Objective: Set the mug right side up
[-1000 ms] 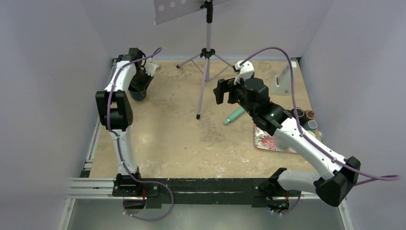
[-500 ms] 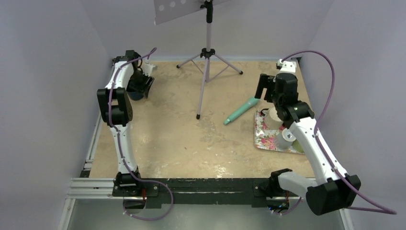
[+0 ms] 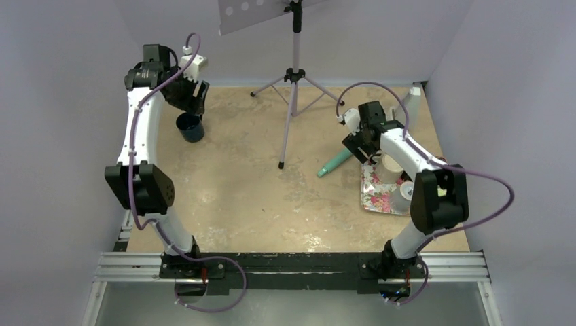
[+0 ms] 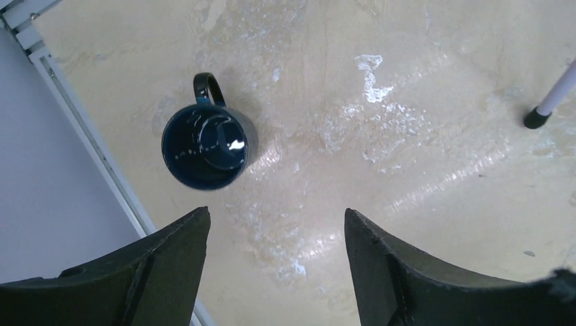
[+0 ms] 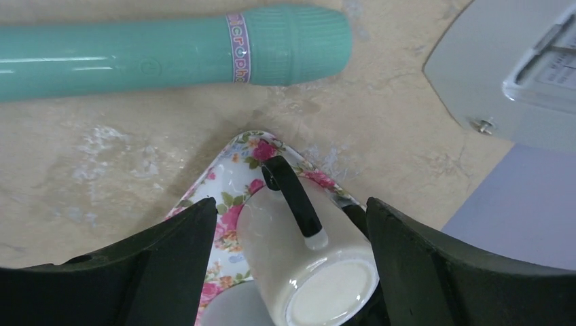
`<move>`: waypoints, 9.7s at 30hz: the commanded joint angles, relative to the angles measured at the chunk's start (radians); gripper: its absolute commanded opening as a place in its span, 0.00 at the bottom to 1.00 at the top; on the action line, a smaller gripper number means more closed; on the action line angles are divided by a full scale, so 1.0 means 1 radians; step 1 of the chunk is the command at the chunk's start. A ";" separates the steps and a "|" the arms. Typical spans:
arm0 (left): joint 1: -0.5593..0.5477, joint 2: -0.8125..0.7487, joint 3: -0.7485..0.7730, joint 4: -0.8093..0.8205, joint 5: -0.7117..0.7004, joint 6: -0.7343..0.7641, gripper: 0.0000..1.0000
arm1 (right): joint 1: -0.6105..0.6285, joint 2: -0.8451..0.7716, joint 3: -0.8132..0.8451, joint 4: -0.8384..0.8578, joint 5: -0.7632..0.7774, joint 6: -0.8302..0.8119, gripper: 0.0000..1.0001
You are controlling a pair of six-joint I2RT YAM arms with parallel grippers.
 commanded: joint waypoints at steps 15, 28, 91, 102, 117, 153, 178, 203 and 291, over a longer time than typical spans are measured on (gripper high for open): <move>0.004 -0.279 -0.319 -0.008 -0.048 0.024 0.76 | -0.071 0.284 0.168 -0.153 0.029 -0.201 0.42; 0.003 -0.260 -0.241 -0.081 0.106 -0.059 0.76 | -0.067 0.175 0.199 -0.215 -0.040 -0.204 0.00; -0.105 -0.138 -0.361 -0.050 -0.321 0.107 0.00 | 0.450 -0.363 0.071 0.397 0.117 0.693 0.99; 0.034 -0.001 -0.516 0.180 -0.297 0.158 0.00 | 0.348 -0.477 -0.045 0.319 0.188 0.705 0.99; 0.051 0.010 -0.591 0.233 -0.101 0.199 0.47 | 0.084 -0.300 -0.070 -0.026 0.310 0.338 0.96; 0.041 -0.392 -0.426 -0.224 0.328 0.250 0.62 | -0.173 0.286 0.112 -0.111 0.197 -0.096 0.73; 0.041 -0.386 -0.338 -0.284 0.402 0.260 0.61 | -0.288 0.233 0.047 -0.024 0.008 -0.168 0.48; 0.038 -0.377 -0.214 -0.382 0.554 0.163 0.68 | -0.277 0.021 0.154 -0.068 -0.125 -0.144 0.00; 0.293 0.302 0.217 -0.190 -0.126 -0.001 0.00 | 0.473 -0.391 -0.002 0.501 0.025 0.656 0.99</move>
